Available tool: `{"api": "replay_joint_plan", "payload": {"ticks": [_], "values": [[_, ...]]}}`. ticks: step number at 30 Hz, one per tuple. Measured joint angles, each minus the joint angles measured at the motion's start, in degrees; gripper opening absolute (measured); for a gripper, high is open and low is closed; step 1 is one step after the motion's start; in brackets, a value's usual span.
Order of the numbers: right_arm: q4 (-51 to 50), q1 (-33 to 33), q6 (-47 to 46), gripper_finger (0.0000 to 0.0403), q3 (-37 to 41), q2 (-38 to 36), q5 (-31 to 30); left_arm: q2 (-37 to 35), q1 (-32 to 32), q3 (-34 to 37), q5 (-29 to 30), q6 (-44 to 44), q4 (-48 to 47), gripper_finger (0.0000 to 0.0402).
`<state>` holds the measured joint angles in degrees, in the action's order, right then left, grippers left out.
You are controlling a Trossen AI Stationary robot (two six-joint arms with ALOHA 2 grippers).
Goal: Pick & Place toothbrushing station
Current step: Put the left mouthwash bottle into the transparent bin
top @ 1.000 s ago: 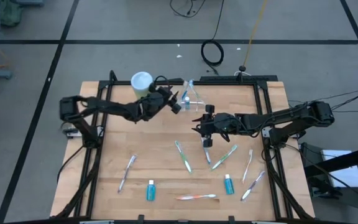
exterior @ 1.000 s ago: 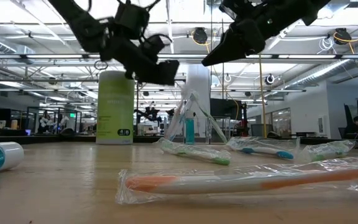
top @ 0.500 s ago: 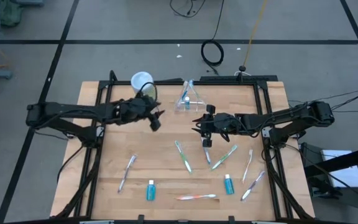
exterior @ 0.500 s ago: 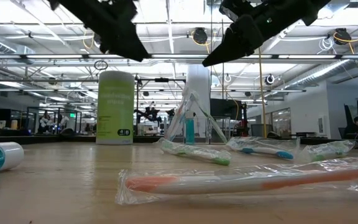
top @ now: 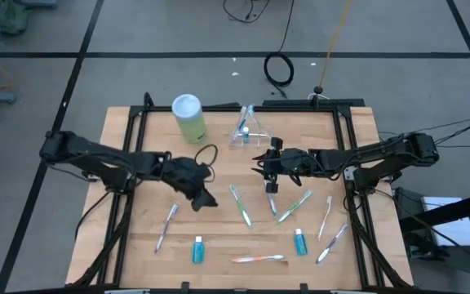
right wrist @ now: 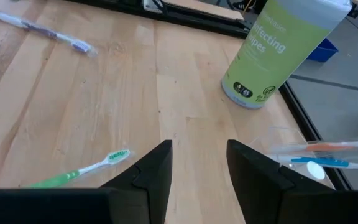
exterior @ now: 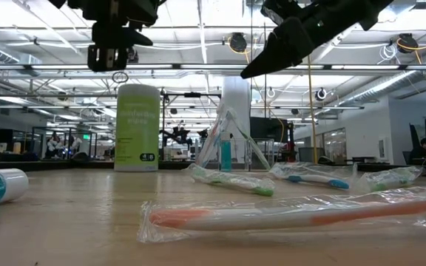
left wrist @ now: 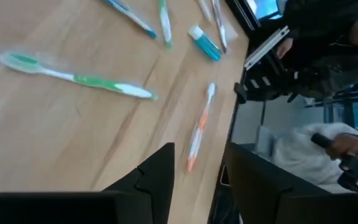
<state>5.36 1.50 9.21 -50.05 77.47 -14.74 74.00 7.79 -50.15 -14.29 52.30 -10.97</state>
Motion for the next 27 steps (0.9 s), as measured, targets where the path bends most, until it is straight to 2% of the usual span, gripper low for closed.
{"api": "replay_joint_plan", "payload": {"ticks": [4, 6, 9, 15, 22, 27], "values": [[-0.2, 0.0, -3.1, 0.0144, 0.0, 0.0, 0.0, 2.5, 1.4, 0.0, 1.2, 3.1, 0.4, 0.0146], [-0.3, 0.0, -4.1, 0.0144, 0.0, 0.0, 0.0, 4.0, 1.9, 0.0, 1.3, 8.6, 0.9, 0.0152], [-0.3, 0.0, -4.0, 0.0144, 0.0, 0.0, 0.0, 6.2, 3.2, 0.0, -0.9, 14.2, 1.2, 0.0170], [-0.3, 0.0, -3.6, 0.0144, 0.0, 0.0, 0.0, 9.6, 5.9, 0.0, -0.9, 22.8, -3.2, 0.0206], [-0.5, 0.0, 1.8, 0.0144, 0.0, 0.0, 0.0, 13.5, 9.6, 0.0, -2.6, 40.7, -9.0, 0.0215], [-0.5, 0.0, 5.3, 0.0144, 0.0, 0.0, 0.0, 16.1, 11.8, 0.0, -1.1, 46.2, -8.5, 0.0216]]}}
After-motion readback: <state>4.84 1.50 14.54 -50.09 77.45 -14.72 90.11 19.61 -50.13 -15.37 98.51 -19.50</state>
